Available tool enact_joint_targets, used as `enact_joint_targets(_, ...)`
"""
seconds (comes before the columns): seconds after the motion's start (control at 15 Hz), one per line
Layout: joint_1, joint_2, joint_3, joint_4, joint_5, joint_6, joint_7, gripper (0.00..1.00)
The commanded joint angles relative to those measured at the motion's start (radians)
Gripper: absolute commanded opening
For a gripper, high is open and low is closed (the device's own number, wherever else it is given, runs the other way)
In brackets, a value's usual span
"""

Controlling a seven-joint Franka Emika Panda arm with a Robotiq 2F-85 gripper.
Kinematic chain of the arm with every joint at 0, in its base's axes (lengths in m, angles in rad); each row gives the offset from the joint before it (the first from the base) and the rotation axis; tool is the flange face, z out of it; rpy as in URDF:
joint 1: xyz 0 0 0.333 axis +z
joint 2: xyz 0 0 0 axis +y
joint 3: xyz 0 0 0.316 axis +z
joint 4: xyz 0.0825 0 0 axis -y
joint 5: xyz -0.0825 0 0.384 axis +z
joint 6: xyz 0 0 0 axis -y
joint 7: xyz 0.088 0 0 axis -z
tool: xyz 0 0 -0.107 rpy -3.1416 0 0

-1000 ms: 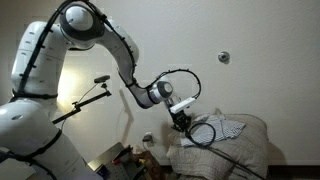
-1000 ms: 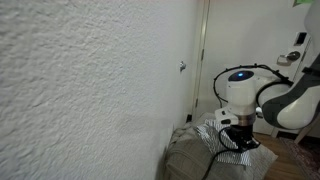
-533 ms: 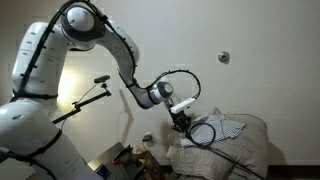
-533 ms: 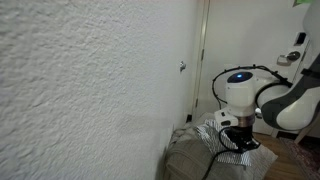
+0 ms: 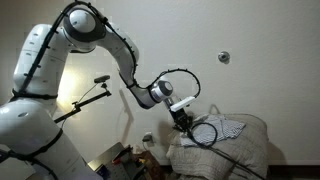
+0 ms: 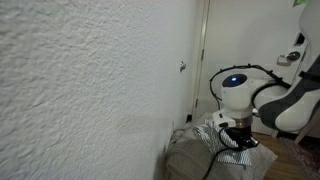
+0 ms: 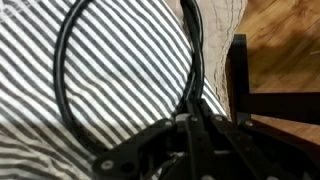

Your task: Pull on the cord on the folded blanket

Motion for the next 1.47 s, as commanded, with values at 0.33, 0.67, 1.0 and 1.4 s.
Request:
enact_joint_targets(0.33, 0.042, 0.041, -0.007, 0.072, -0.113, -0.143, 0.173, 0.07)
enact_joint_targets(0.67, 0.012, 0.035, 0.019, 0.063, -0.128, -0.128, 0.166, 0.08)
enact_joint_targets(1.0, 0.024, 0.020, -0.005, 0.049, -0.198, -0.074, 0.291, 0.06)
enact_joint_targets(1.4, -0.032, 0.000, 0.014, 0.016, -0.252, 0.043, 0.416, 0.06)
